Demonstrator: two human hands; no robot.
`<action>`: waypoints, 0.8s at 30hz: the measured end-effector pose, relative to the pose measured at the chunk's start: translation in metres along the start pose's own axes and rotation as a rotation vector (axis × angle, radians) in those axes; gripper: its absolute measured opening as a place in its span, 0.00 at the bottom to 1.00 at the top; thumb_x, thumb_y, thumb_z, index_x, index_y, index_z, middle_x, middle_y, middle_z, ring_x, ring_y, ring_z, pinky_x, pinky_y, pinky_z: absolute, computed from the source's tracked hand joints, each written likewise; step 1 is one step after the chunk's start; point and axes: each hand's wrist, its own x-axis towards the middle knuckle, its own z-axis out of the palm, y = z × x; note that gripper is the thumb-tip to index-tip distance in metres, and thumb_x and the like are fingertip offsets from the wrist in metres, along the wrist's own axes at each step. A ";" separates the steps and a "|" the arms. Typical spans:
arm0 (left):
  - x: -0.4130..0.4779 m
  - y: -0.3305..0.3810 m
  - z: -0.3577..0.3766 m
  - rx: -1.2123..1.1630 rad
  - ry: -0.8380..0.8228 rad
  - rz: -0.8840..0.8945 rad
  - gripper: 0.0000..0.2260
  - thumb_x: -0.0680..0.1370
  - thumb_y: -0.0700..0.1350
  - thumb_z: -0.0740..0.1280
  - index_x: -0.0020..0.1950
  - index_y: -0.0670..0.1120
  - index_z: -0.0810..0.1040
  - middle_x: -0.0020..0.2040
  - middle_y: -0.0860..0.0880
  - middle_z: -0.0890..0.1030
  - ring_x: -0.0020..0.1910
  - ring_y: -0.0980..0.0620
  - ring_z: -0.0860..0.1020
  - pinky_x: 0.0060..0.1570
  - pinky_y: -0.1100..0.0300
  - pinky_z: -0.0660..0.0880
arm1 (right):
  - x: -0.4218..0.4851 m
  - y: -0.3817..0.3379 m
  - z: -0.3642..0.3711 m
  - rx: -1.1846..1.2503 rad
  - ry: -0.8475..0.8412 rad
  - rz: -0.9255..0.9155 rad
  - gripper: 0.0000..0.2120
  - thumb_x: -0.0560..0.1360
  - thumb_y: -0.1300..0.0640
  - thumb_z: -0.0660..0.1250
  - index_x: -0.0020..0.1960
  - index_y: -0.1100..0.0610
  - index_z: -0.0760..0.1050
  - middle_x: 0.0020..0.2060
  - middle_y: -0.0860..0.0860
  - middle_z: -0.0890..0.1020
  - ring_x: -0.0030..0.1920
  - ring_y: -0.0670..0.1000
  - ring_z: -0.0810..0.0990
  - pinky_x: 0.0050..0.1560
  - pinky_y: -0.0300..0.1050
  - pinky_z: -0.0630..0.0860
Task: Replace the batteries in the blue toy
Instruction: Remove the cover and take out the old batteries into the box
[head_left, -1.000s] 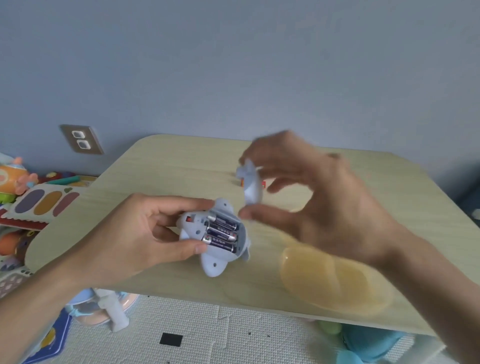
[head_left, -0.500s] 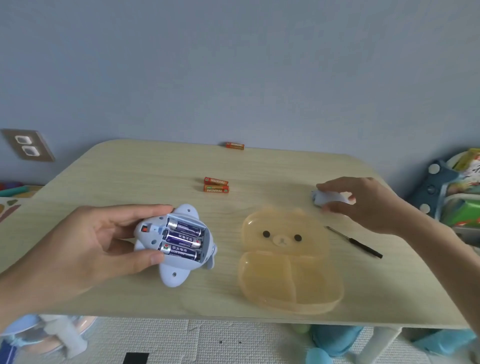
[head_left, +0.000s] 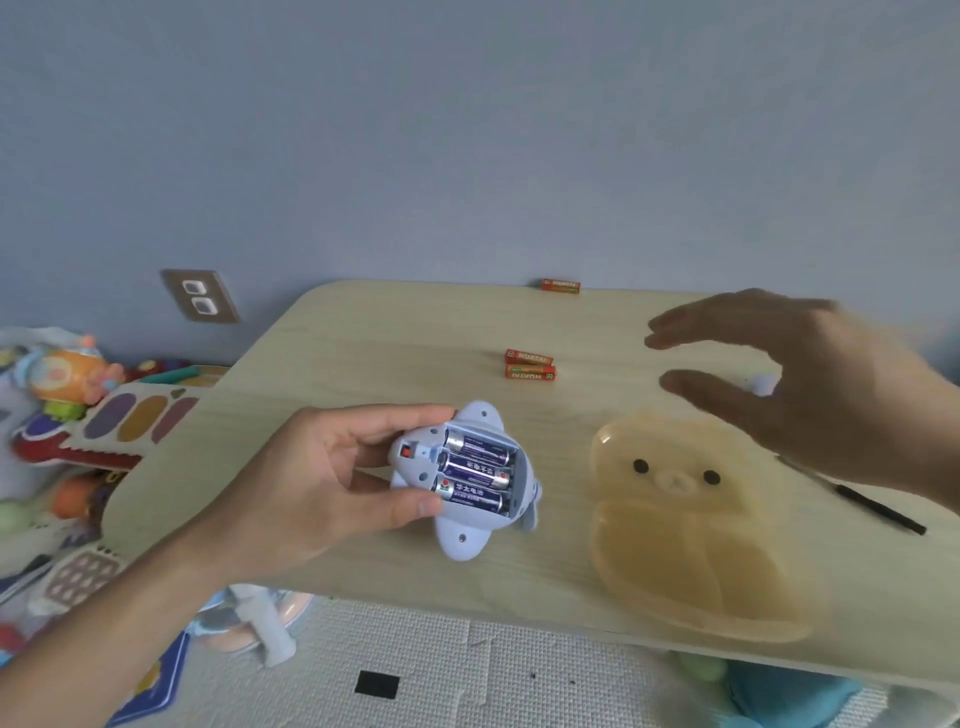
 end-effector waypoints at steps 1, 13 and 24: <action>-0.001 0.001 -0.001 -0.004 0.013 0.001 0.28 0.66 0.35 0.79 0.65 0.48 0.83 0.59 0.51 0.90 0.58 0.51 0.88 0.55 0.64 0.83 | 0.001 -0.018 0.004 0.026 -0.026 -0.072 0.17 0.75 0.38 0.68 0.62 0.40 0.81 0.60 0.37 0.83 0.61 0.42 0.81 0.64 0.50 0.78; -0.004 0.015 -0.006 -0.298 0.084 0.127 0.33 0.61 0.55 0.88 0.66 0.53 0.86 0.61 0.44 0.89 0.61 0.47 0.87 0.62 0.53 0.83 | 0.004 -0.080 0.041 0.475 -0.190 -0.118 0.40 0.64 0.41 0.82 0.73 0.45 0.74 0.59 0.38 0.86 0.54 0.41 0.86 0.57 0.40 0.82; 0.007 0.036 -0.006 0.605 -0.109 0.401 0.17 0.78 0.59 0.68 0.67 0.63 0.75 0.72 0.58 0.69 0.71 0.52 0.75 0.64 0.65 0.74 | 0.004 -0.081 0.041 0.746 -0.331 0.155 0.36 0.66 0.58 0.83 0.71 0.43 0.77 0.48 0.38 0.90 0.49 0.42 0.89 0.60 0.41 0.82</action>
